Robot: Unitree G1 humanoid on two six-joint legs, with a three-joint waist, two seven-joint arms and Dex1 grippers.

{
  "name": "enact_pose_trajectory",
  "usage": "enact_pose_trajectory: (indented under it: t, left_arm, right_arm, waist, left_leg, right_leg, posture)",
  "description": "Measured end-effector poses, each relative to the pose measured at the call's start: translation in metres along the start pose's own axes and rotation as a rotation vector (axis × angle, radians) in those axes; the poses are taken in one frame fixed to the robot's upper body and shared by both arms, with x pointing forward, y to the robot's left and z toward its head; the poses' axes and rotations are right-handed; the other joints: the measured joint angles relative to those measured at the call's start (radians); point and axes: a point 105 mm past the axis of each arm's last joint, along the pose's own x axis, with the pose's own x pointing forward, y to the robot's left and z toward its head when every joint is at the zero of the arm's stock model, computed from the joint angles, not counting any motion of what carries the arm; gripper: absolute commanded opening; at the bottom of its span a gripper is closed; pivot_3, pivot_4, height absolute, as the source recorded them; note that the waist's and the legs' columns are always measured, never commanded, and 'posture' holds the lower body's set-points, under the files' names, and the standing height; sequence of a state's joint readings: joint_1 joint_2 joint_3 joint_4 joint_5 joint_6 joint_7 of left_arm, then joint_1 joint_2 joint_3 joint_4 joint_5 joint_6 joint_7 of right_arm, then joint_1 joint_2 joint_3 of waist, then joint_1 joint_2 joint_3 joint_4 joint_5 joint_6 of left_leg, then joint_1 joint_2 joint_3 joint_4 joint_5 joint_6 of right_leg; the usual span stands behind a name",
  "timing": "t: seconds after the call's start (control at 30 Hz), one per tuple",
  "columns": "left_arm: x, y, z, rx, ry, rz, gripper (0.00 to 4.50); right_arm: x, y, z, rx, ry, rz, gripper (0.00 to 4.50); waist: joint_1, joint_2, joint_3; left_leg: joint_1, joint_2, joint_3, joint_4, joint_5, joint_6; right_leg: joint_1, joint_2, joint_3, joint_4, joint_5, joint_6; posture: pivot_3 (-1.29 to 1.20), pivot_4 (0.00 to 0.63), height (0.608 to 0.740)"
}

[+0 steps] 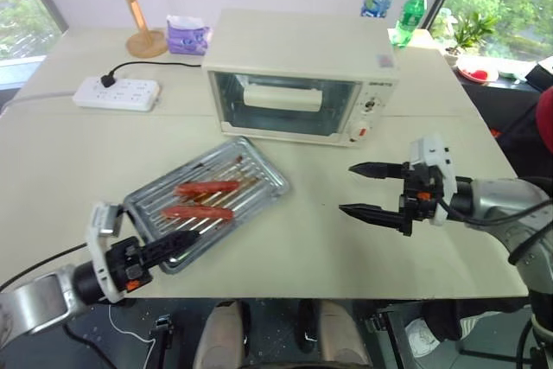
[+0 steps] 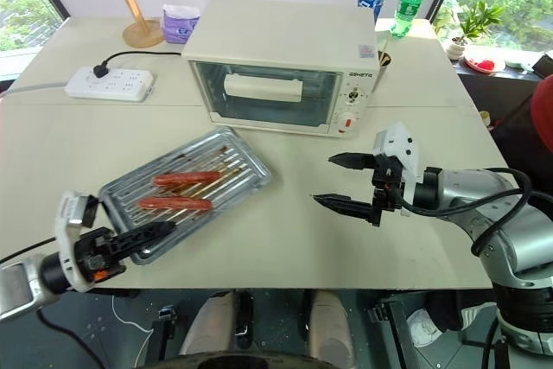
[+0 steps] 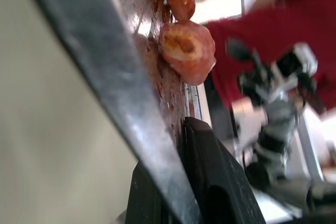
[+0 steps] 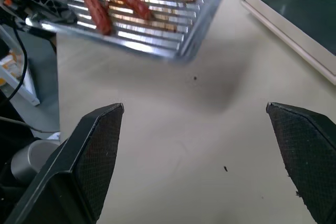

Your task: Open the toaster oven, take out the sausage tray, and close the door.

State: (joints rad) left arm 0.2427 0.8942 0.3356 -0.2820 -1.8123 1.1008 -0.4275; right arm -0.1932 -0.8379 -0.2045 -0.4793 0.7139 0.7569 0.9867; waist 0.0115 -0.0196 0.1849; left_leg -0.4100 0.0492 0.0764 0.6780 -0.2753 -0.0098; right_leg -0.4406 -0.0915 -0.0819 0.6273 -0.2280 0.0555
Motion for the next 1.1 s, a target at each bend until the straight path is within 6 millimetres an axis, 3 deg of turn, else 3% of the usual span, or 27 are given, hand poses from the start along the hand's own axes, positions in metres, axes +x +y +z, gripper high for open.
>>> enact_pose_trajectory:
  t: [0.5, 0.87, 1.07, 1.1]
  left_arm:
    - [0.071, 0.010, 0.034, 0.031, 0.264, -0.126, 0.00]
    - [0.089, 0.022, 0.023, 0.047, 0.462, -0.121, 0.00]
    - [0.119, 0.012, 0.028, 0.043, 0.480, -0.168, 0.00]
    - [0.120, 0.014, 0.027, 0.038, 0.484, -0.160, 0.37]
  right_arm:
    - [-0.022, 0.013, -0.013, 0.057, 0.013, -0.200, 4.46]
    - [-0.030, 0.017, -0.020, 0.085, 0.024, -0.272, 4.46]
    - [-0.029, 0.019, -0.018, 0.074, 0.016, -0.287, 4.46]
    - [-0.029, 0.019, -0.018, 0.076, 0.015, -0.289, 4.49]
  waist:
    - [0.004, -0.001, 0.000]
    - [0.005, -0.001, 0.000]
    - [0.004, -0.002, 0.000]
    - [0.000, -0.002, 0.000]
  left_leg:
    - [0.000, -0.001, 0.000, 0.000, 0.000, 0.000]
    - [0.000, 0.000, -0.001, 0.000, 0.000, 0.000]
    - [-0.001, -0.001, -0.001, 0.001, 0.000, 0.001]
    - [-0.001, -0.001, -0.001, 0.001, 0.000, 0.001]
  right_leg:
    - [0.001, 0.002, 0.000, 0.001, 0.000, 0.000]
    - [0.001, 0.002, 0.000, 0.000, 0.000, 0.000]
    - [0.002, 0.002, 0.000, 0.000, 0.000, 0.001]
    - [0.002, 0.002, 0.000, 0.001, 0.000, 0.001]
  posture:
    - [0.00, 0.150, 0.722]
    - [0.00, 0.150, 0.722]
    - [0.00, 0.150, 0.722]
    - [0.00, 0.150, 0.722]
